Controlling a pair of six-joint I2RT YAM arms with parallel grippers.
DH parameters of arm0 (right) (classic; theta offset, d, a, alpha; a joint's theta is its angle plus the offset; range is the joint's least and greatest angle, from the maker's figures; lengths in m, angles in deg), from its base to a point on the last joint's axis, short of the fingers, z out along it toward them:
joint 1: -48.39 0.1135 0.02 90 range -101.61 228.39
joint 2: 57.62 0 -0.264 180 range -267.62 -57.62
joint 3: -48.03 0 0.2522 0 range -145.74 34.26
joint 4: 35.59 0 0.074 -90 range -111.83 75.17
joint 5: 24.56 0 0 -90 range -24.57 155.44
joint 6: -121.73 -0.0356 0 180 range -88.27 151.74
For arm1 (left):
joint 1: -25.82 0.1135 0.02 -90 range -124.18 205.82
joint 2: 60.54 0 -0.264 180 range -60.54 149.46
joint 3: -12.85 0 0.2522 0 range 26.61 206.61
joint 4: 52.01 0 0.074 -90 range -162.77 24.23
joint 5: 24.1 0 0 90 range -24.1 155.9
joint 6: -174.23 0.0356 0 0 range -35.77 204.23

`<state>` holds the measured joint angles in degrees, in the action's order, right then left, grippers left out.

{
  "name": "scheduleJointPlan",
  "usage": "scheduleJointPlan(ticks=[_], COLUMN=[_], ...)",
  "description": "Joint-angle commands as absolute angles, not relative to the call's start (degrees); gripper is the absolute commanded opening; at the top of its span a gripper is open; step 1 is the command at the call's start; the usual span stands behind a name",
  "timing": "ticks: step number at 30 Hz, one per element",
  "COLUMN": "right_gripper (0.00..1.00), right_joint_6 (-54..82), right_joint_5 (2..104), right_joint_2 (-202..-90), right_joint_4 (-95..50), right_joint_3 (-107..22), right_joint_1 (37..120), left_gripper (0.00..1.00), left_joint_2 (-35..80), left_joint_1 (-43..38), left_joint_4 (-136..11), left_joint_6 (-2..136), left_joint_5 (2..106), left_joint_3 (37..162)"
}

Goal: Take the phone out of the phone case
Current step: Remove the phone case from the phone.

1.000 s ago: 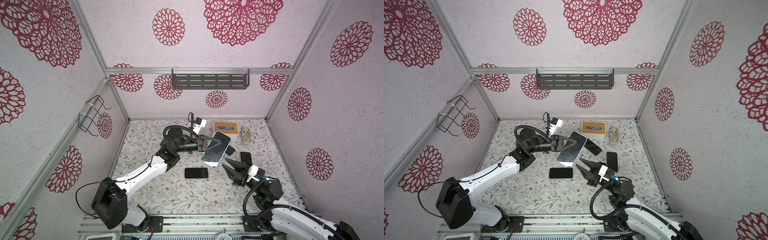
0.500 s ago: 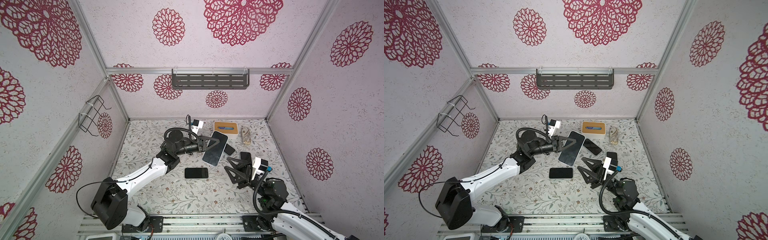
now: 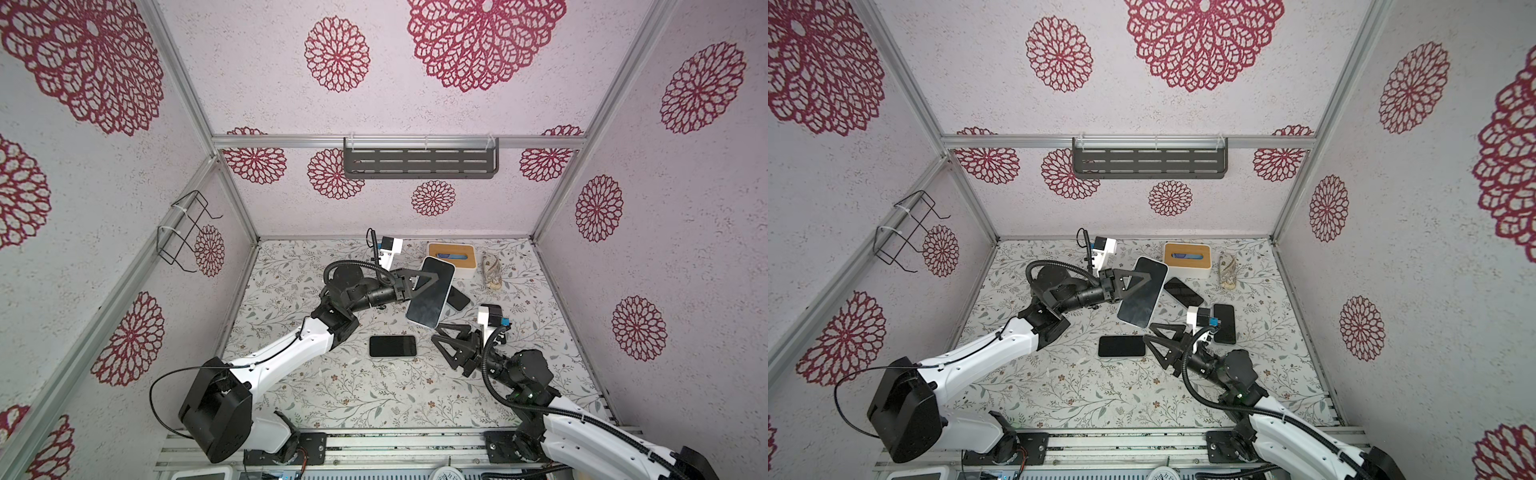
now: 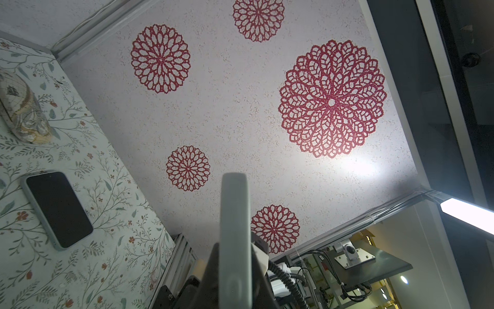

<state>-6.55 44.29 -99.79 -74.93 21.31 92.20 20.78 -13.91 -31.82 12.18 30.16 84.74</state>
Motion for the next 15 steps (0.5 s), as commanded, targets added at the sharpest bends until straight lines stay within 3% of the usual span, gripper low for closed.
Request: scheduleJointPlan(ticks=[1, 15], right_gripper=[0.53, 0.54], right_joint_6=[-8.55, -10.01], right_joint_5=[44.63, 45.68], right_joint_2=[-99.5, -101.19], right_joint_4=[-80.97, -84.93], right_joint_3=[21.04, 21.52], right_joint_1=[92.25, 91.97], left_gripper=[0.0, 0.0], left_joint_2=[18.91, 19.17], left_joint_1=[-14.8, -15.31], left_joint_4=[-27.39, -26.89], left_joint_6=[11.86, 12.25], left_joint_5=[30.5, 30.32], left_joint_3=[84.88, 84.63])
